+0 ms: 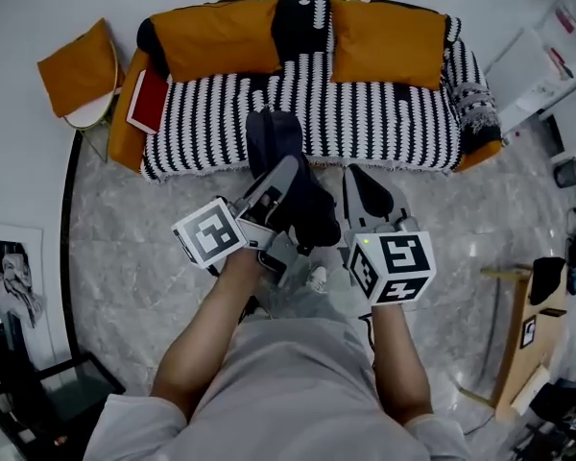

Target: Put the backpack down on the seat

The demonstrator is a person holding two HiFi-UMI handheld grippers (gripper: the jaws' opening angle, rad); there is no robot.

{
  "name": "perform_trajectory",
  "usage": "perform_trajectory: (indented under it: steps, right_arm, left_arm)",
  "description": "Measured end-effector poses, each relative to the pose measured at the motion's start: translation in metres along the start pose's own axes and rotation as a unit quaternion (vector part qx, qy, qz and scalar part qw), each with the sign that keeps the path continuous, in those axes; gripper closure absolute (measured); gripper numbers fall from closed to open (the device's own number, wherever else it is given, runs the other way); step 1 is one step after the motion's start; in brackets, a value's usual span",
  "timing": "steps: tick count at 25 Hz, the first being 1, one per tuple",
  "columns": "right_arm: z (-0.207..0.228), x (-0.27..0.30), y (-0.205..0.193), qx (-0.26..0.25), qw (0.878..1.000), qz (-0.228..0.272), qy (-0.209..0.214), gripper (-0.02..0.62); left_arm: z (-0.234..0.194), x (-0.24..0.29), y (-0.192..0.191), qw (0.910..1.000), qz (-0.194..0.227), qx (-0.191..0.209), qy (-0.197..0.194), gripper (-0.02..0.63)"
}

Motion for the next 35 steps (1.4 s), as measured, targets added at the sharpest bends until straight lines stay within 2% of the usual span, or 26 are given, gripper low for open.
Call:
perform_trajectory:
  steps: [3,5,6,8,10,16,19,22,28,35]
  right_arm:
    - [-0.004,-0.003,0.002,-0.002,1.0,0.006,0.004,0.594]
    - [-0.004,-0.003,0.006,-0.005,1.0,0.01,0.007,0.594]
    - [-0.004,-0.003,0.007,-0.005,1.0,0.012,0.01,0.594]
    - [-0.005,-0.003,0.009,-0.006,1.0,0.014,0.014,0.594]
    - [-0.006,-0.001,0.009,-0.008,1.0,0.016,0.017,0.594]
    - [-0.013,0.003,0.012,-0.021,0.999,0.026,0.019,0.594]
    - [0.023,0.03,0.024,-0.028,0.999,0.027,0.015,0.594]
    - [0.054,0.058,0.035,-0.026,0.999,0.026,0.009,0.594]
    - [0.057,0.103,0.049,-0.033,0.999,0.031,0.002,0.594]
    - [0.062,0.164,0.073,-0.038,0.999,0.034,-0.005,0.594]
  left_arm:
    - [-0.01,0.018,-0.002,0.9989,-0.008,-0.002,0.046,0.591]
    - [-0.007,0.032,-0.001,0.9984,-0.008,-0.013,0.055,0.591]
    - [0.0,0.039,0.0,0.9986,-0.005,-0.024,0.048,0.591]
    - [0.028,0.054,0.004,0.9981,0.008,-0.061,0.005,0.591]
    - [0.044,0.06,0.007,0.9967,0.016,-0.076,-0.023,0.591]
    - [0.04,0.058,0.006,0.9977,0.011,-0.065,-0.016,0.591]
    - [0.034,0.102,0.011,0.9974,0.007,-0.069,-0.018,0.591]
    - [0.028,0.142,0.024,0.9967,0.008,-0.071,-0.036,0.591]
    - [0.004,0.16,0.053,0.9953,0.005,-0.088,-0.04,0.591]
    - [-0.022,0.195,0.107,0.9955,0.004,-0.073,-0.061,0.591]
Point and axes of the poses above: the fingertips, and each gripper's own axes: x forward along the fingers, z to its right, y out of its top, the point moved 4 cm from there along -x, backward along the fingers, and after that the axes turned 2 degrees about -z, right-handed, at the moved point
